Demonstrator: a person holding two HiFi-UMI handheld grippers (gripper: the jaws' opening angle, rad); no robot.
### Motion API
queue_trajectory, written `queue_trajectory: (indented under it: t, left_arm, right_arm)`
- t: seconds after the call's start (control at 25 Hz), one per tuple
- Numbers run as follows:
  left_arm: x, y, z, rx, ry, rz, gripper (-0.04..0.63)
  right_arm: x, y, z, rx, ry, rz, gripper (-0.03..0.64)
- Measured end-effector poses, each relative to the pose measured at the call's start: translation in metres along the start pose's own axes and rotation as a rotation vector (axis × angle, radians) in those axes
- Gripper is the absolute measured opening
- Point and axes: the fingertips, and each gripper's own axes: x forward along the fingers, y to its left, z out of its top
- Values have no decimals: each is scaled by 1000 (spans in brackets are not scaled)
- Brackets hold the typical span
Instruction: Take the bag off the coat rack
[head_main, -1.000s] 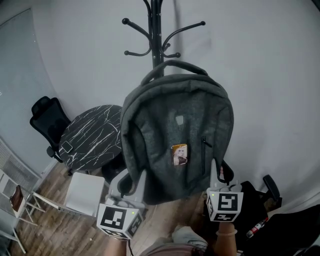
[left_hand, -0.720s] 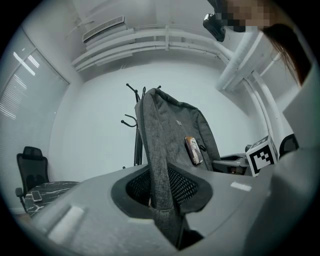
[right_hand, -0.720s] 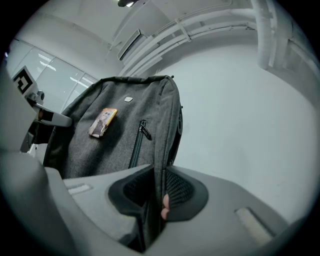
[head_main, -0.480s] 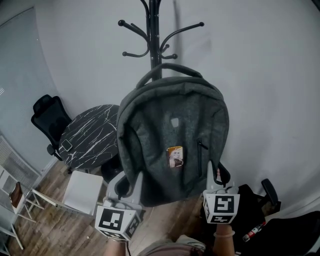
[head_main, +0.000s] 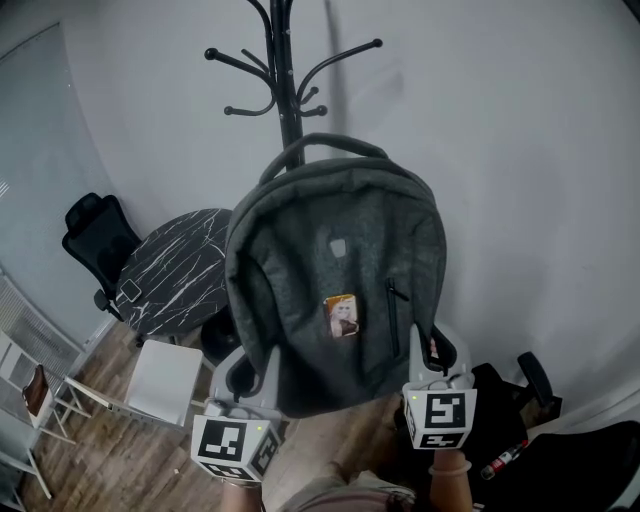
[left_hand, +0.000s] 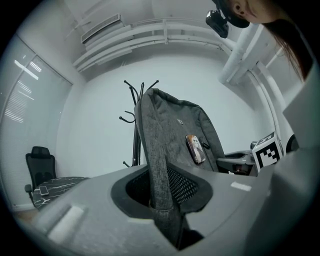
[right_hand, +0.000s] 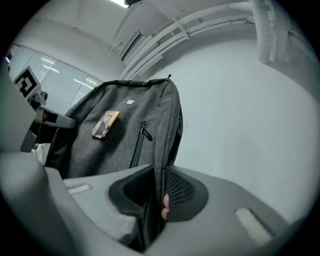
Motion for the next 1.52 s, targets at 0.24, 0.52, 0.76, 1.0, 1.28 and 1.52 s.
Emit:
queue_trajectory:
  t: [0.24, 0.52, 0.76, 1.0, 1.28, 1.52]
  left_arm:
    - [-7, -5, 0, 16, -5, 24, 83]
    - [-17, -11, 12, 26, 1, 59, 84]
    - [-21, -12, 13, 11, 20, 80, 84]
    - [-27, -15, 16, 7, 24, 91, 84]
    - [-38, -21, 20, 5, 17, 108, 84]
    - [-43, -24, 20, -3, 14, 119, 84]
  right_arm:
    - [-7, -1, 4, 4, -3, 22, 64]
    - [-18, -1, 9, 17, -2, 40, 64]
    - [-21, -1, 11, 12, 0, 68, 64]
    - [-25, -3, 15, 14, 6, 73, 64]
    - [-34, -2, 20, 14, -2, 95, 64]
    - [-36, -2, 21, 6, 2, 102, 64]
